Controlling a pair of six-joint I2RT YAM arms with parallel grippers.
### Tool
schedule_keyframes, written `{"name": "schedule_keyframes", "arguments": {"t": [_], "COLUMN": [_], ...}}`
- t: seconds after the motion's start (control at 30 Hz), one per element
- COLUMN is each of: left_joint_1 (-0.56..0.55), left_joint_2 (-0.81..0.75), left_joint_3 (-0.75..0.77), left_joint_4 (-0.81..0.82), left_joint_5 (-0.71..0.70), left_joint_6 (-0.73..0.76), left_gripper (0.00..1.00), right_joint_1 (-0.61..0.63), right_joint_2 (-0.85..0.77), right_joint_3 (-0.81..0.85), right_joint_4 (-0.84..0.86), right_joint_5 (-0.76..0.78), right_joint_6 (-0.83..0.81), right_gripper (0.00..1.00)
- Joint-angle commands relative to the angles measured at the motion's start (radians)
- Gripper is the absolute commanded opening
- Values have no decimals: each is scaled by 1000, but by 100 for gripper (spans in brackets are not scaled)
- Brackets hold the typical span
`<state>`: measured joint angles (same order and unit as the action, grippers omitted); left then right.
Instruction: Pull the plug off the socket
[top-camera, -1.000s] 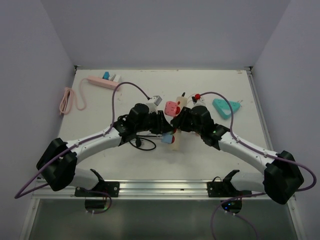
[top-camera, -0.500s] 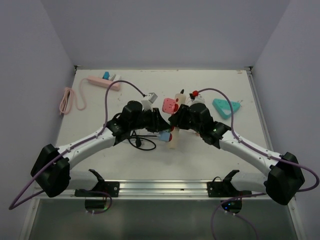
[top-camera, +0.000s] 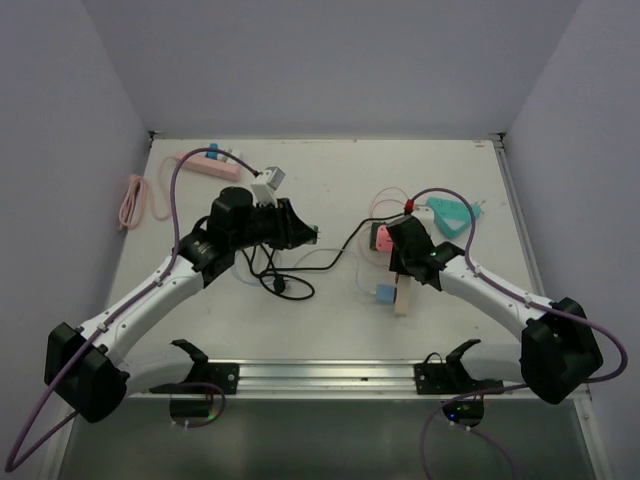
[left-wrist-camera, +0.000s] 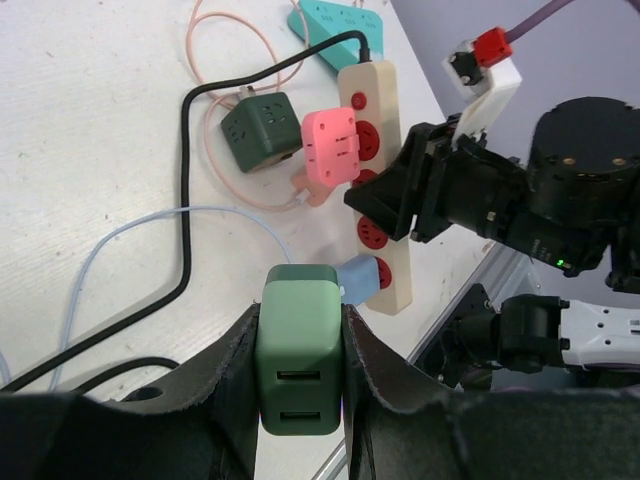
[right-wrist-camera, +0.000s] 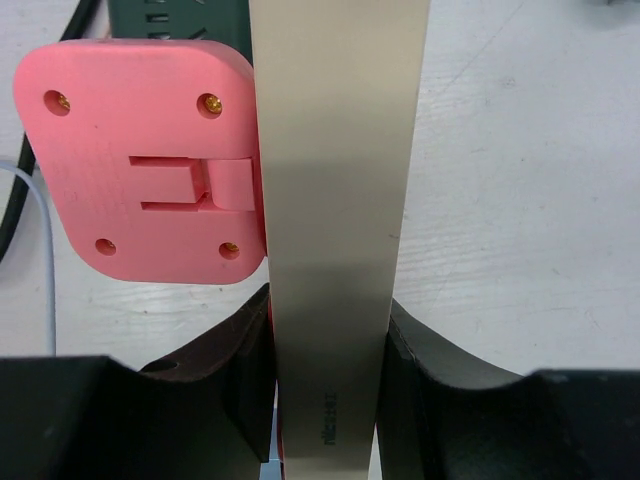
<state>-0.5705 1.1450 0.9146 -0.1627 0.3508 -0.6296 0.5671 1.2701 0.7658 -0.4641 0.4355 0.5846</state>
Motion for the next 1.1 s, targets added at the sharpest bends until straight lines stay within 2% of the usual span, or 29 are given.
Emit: {"name": "schedule_keyframes", "arguments": {"t": [0.0, 0.2, 0.33, 0.5, 0.73, 0.83, 0.87, 0.93, 0.97, 1.03, 1.07], "left_joint_1": [7, 17, 18, 26, 54, 63, 63, 66, 66, 66, 66], "left_joint_2": [-7, 97, 261, 412, 685, 769, 779, 777, 766, 714, 693], "left_joint_3": [12, -94, -106, -13, 125, 173, 176, 178, 165, 149, 126], "left_joint_4": [-31, 132, 258, 360, 469, 496, 493, 486, 480, 467, 450], "left_joint_5": [-29, -42, -41, -64, -58, -26, -21, -6, 3, 2, -1], "left_joint_6": [38, -15, -39, -47, -76, -90, -90, -85, -79, -70, -61], "left_gripper": [0, 0, 3, 8, 16, 25, 34, 43, 54, 66, 76], "right_joint_1": [5, -7, -9, -9, -7, -9, -9, -9, -7, -9, -9], "right_joint_2": [-80, -161, -199, -212, -216, -209, -206, -198, -196, -192, -190], "right_joint_3": [38, 38, 36, 6, -52, -53, -51, -42, -36, -30, -26], "right_joint_4": [39, 80, 113, 162, 217, 226, 226, 226, 228, 228, 229], "right_joint_5": [5, -69, -147, -256, -305, -308, -311, -314, -314, -308, -304], "right_joint_6": [4, 18, 20, 26, 73, 78, 78, 77, 77, 73, 72], "right_gripper": [0, 0, 0, 0, 0, 0, 0, 0, 0, 0, 0]}}
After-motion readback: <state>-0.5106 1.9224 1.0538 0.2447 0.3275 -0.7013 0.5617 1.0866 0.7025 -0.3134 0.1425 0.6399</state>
